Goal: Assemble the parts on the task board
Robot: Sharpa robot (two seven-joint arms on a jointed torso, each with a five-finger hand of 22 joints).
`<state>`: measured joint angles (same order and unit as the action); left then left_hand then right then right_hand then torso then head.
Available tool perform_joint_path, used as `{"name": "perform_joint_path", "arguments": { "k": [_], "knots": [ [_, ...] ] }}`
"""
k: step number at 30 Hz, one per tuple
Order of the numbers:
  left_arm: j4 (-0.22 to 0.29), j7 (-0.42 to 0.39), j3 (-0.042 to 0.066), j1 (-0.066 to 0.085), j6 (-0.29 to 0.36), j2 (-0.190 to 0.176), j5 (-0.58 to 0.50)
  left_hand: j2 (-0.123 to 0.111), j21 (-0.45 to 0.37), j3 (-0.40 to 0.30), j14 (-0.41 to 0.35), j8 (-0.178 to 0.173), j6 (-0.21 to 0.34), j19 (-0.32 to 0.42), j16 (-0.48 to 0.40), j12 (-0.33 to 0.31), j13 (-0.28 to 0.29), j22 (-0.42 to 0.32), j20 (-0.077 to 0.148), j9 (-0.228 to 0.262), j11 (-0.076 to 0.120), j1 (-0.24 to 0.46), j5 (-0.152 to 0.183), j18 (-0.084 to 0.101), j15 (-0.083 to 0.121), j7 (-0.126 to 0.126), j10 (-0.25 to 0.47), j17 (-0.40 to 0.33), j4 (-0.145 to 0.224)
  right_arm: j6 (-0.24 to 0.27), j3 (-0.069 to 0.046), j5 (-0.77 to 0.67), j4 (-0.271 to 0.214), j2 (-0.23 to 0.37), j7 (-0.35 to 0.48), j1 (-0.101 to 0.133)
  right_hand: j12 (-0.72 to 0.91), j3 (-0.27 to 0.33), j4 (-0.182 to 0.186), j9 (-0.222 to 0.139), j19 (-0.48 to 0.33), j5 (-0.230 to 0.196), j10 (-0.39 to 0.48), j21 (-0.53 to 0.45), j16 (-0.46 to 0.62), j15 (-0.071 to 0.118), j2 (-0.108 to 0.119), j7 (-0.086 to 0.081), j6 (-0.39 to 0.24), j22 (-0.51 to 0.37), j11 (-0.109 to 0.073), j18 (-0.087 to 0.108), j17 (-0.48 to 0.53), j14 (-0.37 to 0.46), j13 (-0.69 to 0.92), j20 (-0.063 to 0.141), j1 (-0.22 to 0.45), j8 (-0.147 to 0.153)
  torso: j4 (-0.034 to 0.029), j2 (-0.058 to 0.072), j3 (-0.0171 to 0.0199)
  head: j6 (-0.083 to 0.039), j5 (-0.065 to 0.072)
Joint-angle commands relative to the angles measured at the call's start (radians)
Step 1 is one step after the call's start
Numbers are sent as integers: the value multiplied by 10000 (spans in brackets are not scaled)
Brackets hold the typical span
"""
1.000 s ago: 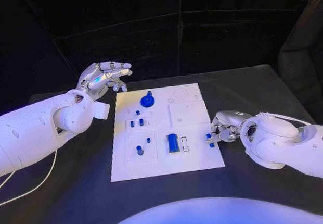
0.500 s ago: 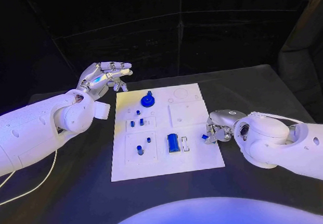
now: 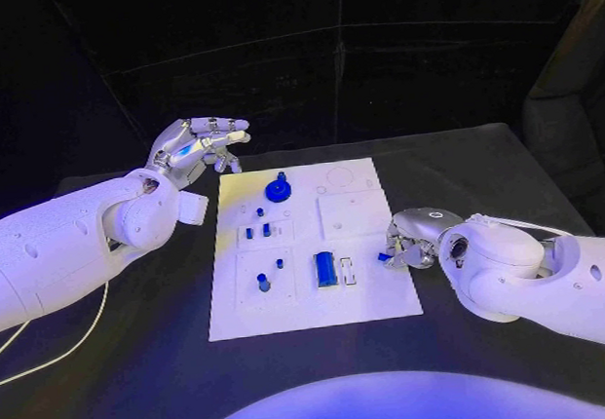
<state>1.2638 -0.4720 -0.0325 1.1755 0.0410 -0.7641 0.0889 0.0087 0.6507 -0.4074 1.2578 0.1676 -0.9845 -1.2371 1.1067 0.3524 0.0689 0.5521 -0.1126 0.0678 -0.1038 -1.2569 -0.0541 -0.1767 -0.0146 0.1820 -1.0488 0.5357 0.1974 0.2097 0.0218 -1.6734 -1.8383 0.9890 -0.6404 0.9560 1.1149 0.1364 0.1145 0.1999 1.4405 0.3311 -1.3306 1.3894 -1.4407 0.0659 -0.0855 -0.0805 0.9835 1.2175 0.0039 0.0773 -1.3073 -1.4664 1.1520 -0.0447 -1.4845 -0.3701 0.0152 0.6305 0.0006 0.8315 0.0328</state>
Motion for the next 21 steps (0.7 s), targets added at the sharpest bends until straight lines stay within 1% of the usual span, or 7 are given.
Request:
{"name": "perform_joint_path", "arguments": {
  "k": [1, 2, 5, 10, 14, 19, 21],
  "knots": [
    [9, -27, 5, 16, -133, 6, -24, 81, -43, -31, -60, 41, 13, 55, -40, 56, -10, -15, 10, -5, -1, 41, 12, -60, -1, 7, 63, -2, 38, 1302, 22, 691, -180, 70, 52, -19, 30, -171, 48, 47, 12, 176, -57, -40, 17, 56, -25, 7, 90, -28, -55, -77, -622, -640, 42, 92, 112, 20, 0, 11, -3, -3, -9],
    [7, -27, 5, 16, -134, 8, -24, 81, -43, -31, -60, 41, 13, 55, -40, 56, -10, -15, 10, -5, -1, 41, 12, -60, -1, 7, 63, -2, 38, 1514, 21, 882, -241, 92, 111, -18, 45, -209, 73, 42, 14, 214, -71, -39, 12, 58, -12, 9, 103, -26, -58, -77, -630, -643, 55, 95, 138, 34, -1, 10, -4, -6, -14],
    [1, -25, 5, 16, -134, 14, -24, 81, -43, -31, -60, 41, 13, 55, -40, 56, -10, -15, 10, -5, -1, 41, 12, -60, -1, 7, 63, -2, 38, 1863, 20, 1475, -397, 132, 248, -15, 81, -296, 183, 19, 22, 237, -109, -34, -1, 56, 37, -1, 118, -16, -57, -80, -651, -649, 88, 97, 271, 93, -4, 16, -4, -15, -41],
    [-4, -26, 4, 16, -157, 20, -24, 81, -43, -31, -60, 41, 13, 55, -40, 56, -10, -15, 10, -5, -1, 41, 12, -60, -1, 7, 63, -2, 38, 2216, 19, 2172, -534, 86, 425, -13, 138, -410, 435, -17, 26, 82, -172, -39, -19, 49, 204, -5, 189, -26, -49, -77, -680, -658, 138, 93, 578, 199, 11, 23, -1, -3, -60],
    [4, -23, 4, 16, -259, 23, -24, 83, -44, -35, -65, 43, 13, 56, -43, 59, -11, -16, 10, -5, -3, 40, 14, -60, 0, 9, 68, -15, 43, 2283, 18, 2896, -545, 21, 489, -11, 148, -488, 547, -23, 26, 77, -189, -46, -20, 52, 219, 4, 241, -37, -52, -74, -684, -660, 148, 95, 688, 226, 12, 19, 3, 5, -85],
    [2, -17, 4, 16, -309, 25, -24, 83, -44, -35, -65, 43, 13, 56, -43, 59, -11, -16, 10, -5, -3, 40, 14, -60, 0, 9, 68, -15, 43, 2196, 18, 3470, -486, -147, 539, -10, 158, -530, 643, -25, 31, 94, -202, -44, -19, 54, 272, 6, 279, -31, -54, -75, -684, -660, 158, 97, 808, 248, 5, 15, -4, 7, -67],
    [3, -16, 4, 16, -320, 27, -24, 83, -44, -35, -65, 43, 13, 56, -43, 59, -11, -16, 10, -5, -3, 40, 14, -60, 0, 9, 68, -15, 43, 2018, 18, 3692, -410, -263, 518, -9, 186, -530, 749, -22, 38, 278, -228, -39, -23, 54, 364, 13, 324, -20, -57, -77, -690, -663, 183, 97, 958, 265, -2, 13, -11, 18, -65]
  ]
}}
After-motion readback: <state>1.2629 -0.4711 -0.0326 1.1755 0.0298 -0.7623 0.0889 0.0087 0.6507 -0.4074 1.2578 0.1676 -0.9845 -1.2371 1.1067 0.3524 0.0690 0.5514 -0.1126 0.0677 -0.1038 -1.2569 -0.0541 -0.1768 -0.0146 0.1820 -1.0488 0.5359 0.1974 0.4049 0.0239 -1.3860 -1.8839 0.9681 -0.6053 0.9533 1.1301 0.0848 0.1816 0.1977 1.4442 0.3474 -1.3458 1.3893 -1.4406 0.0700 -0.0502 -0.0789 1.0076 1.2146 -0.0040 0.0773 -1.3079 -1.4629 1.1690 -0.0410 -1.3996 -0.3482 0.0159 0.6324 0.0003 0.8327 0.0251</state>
